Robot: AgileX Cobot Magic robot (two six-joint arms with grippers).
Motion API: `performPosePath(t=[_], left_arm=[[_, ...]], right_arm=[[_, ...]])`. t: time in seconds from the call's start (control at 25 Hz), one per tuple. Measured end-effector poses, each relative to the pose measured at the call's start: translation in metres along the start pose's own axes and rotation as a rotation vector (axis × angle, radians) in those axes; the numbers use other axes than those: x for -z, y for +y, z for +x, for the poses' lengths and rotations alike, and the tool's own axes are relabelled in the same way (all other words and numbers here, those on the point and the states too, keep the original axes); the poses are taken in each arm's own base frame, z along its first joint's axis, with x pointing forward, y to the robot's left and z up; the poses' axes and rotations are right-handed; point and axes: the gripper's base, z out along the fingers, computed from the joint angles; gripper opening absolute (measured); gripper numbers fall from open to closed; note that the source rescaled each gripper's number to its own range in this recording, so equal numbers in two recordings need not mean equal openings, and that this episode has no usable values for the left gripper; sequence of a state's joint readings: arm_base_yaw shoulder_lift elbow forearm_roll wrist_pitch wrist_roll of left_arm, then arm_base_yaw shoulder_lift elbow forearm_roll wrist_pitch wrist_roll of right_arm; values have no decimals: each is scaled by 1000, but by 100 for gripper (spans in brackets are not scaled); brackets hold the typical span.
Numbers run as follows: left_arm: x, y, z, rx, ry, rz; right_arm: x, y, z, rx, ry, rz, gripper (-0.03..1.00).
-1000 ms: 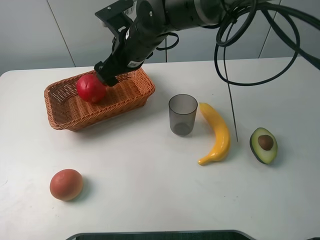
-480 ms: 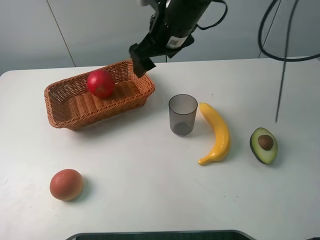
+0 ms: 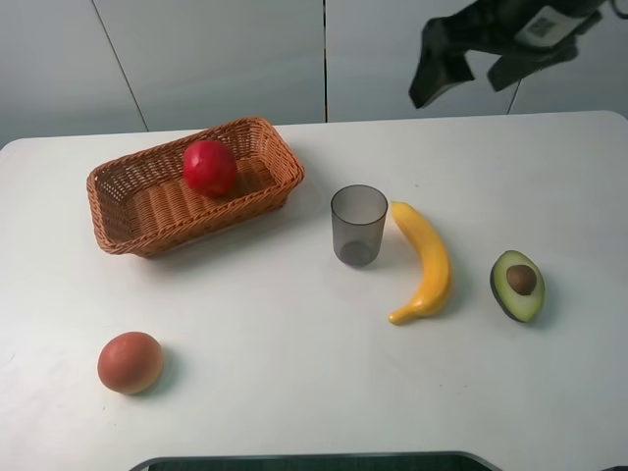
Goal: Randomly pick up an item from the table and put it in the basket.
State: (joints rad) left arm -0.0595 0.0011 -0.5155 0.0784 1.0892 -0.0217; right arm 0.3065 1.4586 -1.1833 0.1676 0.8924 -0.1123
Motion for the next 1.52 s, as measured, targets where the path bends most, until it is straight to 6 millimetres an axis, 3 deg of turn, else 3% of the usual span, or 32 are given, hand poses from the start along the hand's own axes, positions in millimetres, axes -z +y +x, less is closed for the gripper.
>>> performPosePath(t=[0.16, 0.28, 0.76, 1.16, 1.52], left_arm=[[0, 0, 0, 0, 0, 0], [0, 0, 0, 0, 0, 0], [0, 0, 0, 0, 0, 0], [0, 0, 0, 0, 0, 0], [0, 0, 0, 0, 0, 0]], right_arm=[[26, -24, 26, -91, -35, 62, 100], [42, -31, 49, -128, -55, 90, 100], [106, -12, 155, -85, -286, 178, 100], [122, 5, 241, -57, -491, 210, 100], [128, 15, 279, -48, -573, 184, 100]])
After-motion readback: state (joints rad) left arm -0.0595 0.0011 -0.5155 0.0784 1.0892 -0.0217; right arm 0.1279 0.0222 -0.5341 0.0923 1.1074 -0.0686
